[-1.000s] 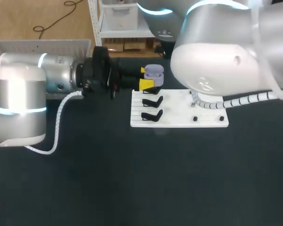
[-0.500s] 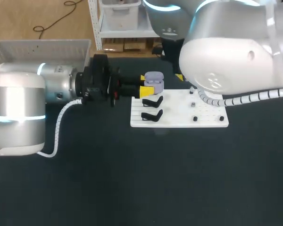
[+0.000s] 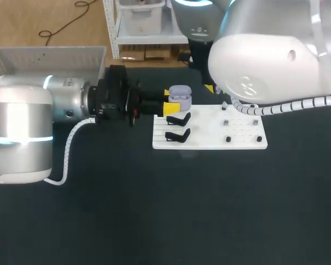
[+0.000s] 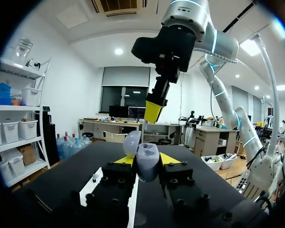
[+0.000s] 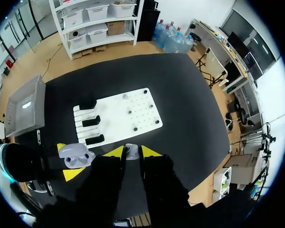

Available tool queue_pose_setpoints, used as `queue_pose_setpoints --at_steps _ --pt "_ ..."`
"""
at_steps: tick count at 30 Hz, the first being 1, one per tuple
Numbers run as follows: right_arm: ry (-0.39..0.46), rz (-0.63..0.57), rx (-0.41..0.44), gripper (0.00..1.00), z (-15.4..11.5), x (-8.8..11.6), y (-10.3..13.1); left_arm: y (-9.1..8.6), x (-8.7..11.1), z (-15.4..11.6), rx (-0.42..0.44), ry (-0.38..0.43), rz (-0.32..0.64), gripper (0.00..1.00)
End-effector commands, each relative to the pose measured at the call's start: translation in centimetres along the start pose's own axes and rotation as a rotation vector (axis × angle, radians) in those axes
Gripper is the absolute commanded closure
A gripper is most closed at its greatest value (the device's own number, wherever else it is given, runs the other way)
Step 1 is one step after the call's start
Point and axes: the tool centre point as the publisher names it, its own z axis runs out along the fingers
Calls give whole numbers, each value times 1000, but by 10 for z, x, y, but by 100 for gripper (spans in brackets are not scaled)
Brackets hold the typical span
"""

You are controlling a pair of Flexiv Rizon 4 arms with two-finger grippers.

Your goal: Pick up each earbud case from the left stands, insert the matching earbuds, close the lid, and place the case in the box.

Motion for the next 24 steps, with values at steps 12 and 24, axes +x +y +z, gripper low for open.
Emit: queue_pose_setpoints --at_steps 12,24 --pt "103 29 59 100 -16 2 43 -1 0 0 -6 -2 2 100" --pt "156 0 80 100 -19 8 53 -1 0 0 -6 -2 2 100"
